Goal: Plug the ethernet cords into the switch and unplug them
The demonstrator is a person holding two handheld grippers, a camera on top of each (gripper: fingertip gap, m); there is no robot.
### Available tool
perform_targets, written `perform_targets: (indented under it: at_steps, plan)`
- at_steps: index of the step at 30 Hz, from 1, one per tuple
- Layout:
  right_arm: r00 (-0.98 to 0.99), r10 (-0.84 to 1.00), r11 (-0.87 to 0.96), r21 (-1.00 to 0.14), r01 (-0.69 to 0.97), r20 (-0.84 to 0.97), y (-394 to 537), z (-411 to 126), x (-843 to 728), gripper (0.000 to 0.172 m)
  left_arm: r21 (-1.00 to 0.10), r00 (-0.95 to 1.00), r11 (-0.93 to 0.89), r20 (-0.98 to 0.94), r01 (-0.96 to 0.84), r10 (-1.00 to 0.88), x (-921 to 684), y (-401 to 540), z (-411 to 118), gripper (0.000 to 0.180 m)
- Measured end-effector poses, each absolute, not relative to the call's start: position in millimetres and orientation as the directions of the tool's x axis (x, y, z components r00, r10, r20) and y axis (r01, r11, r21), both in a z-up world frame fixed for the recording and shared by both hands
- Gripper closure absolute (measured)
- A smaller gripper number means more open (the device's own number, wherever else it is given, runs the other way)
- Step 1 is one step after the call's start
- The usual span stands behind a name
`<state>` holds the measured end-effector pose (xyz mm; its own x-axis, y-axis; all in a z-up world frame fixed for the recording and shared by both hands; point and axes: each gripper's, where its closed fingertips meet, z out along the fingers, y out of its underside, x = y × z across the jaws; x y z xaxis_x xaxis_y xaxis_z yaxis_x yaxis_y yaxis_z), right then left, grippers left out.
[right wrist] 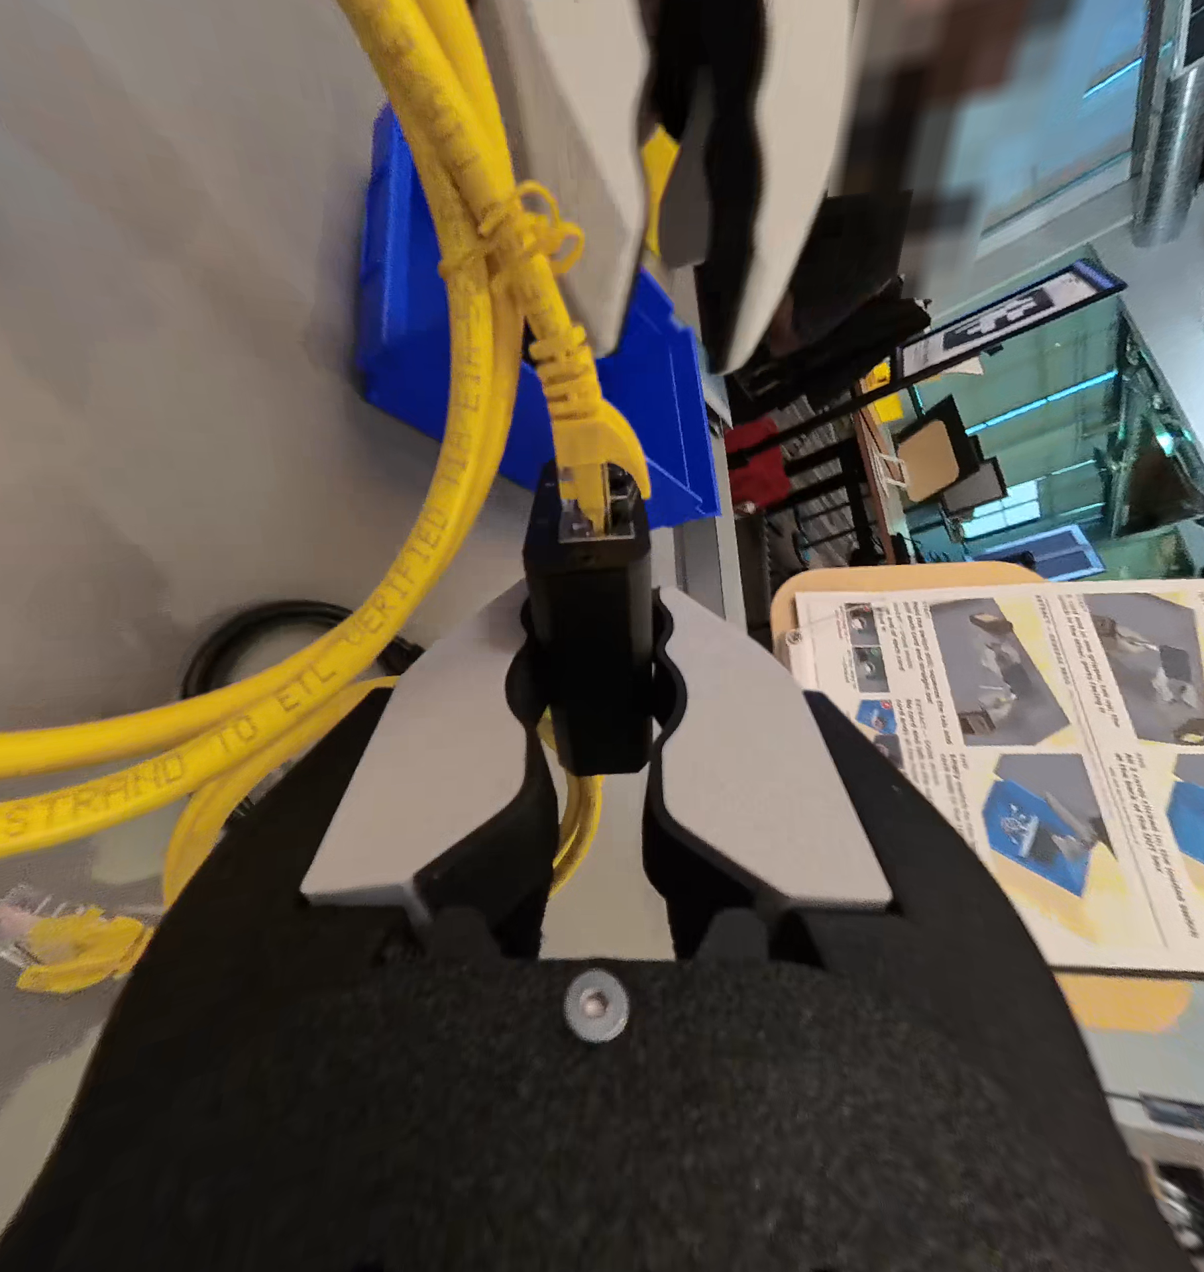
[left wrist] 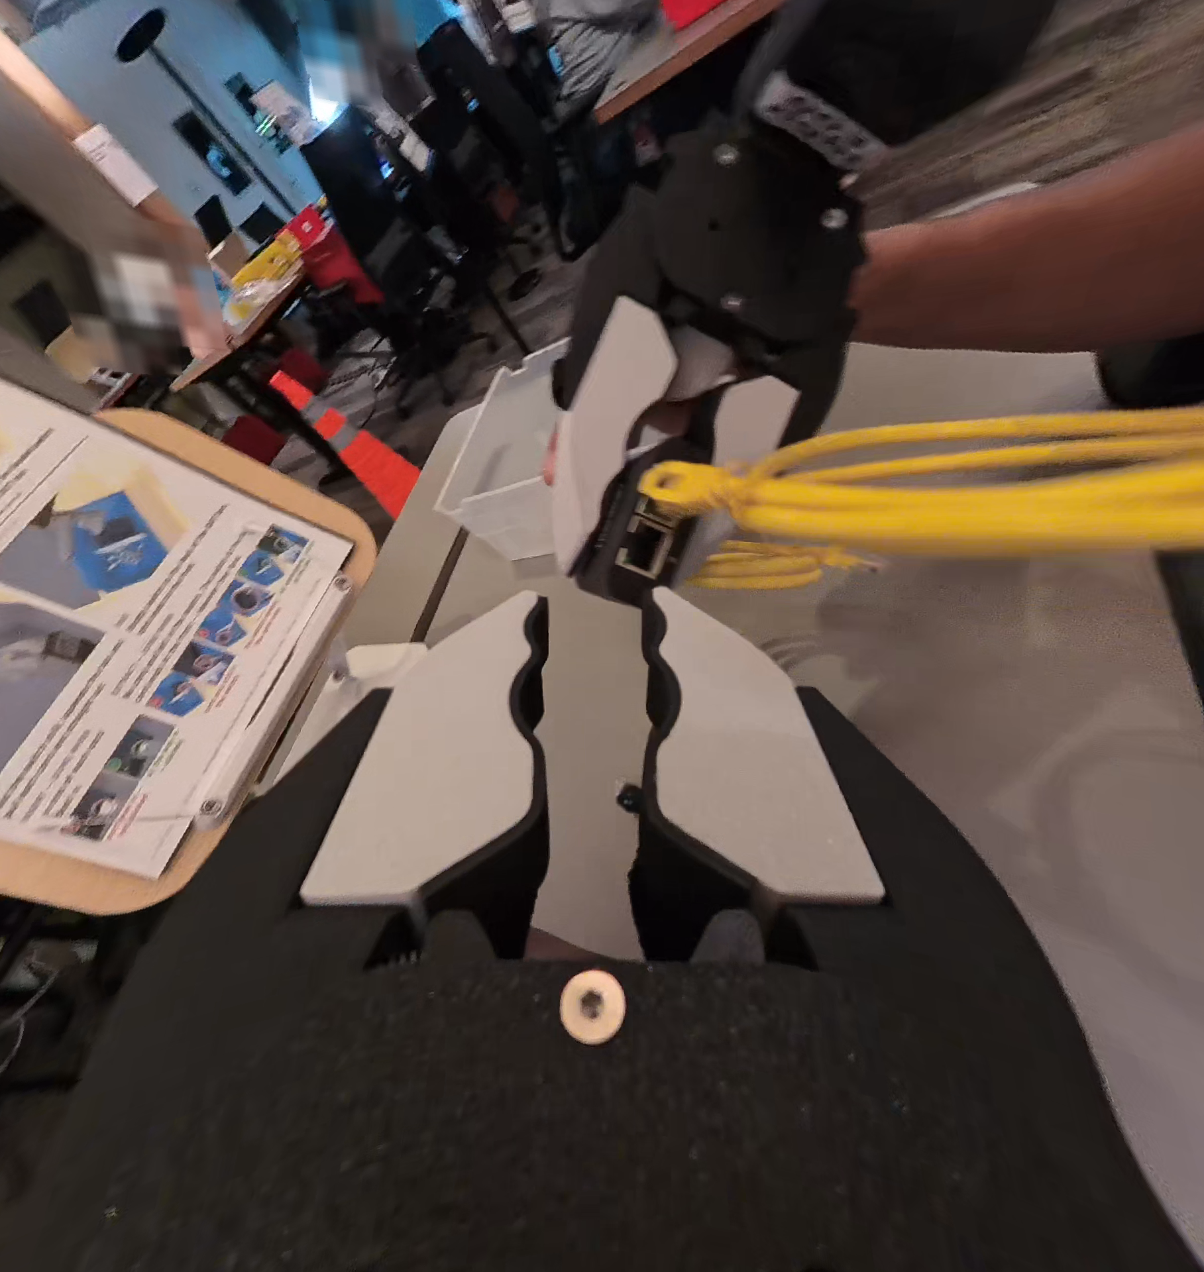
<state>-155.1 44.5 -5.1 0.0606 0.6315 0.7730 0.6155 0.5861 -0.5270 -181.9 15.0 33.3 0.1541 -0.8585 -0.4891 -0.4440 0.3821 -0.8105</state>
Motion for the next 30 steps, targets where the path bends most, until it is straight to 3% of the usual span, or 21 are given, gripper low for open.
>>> perform_targets:
  at_steps: [5, 18, 23, 30]
  plan:
    - [0.054, 0.702, 0.57, -0.605, 0.556, 0.71, 34.7, -1.9, -160.2, 0.146, -0.788, 0.11, 0.449, -0.536, -0.421, -0.837, -171.9, -1.2, 25.5, 0.155]
    - [0.027, 0.786, 0.556, -0.724, 0.408, 0.618, 15.0, -0.9, -179.0, 0.146, -0.864, 0.086, 0.45, -0.478, -0.226, -0.874, -148.0, -21.2, 43.0, 0.157]
    - [0.009, 0.807, 0.546, -0.752, 0.368, 0.591, 9.4, -0.9, -182.5, 0.141, -0.868, 0.077, 0.459, -0.479, -0.191, -0.874, -144.8, -25.4, 44.3, 0.163]
    - [-0.009, 0.816, 0.542, -0.76, 0.359, 0.578, 6.3, -1.9, -182.3, 0.146, -0.87, 0.083, 0.479, -0.489, -0.117, -0.868, -142.2, -26.4, 45.5, 0.164]
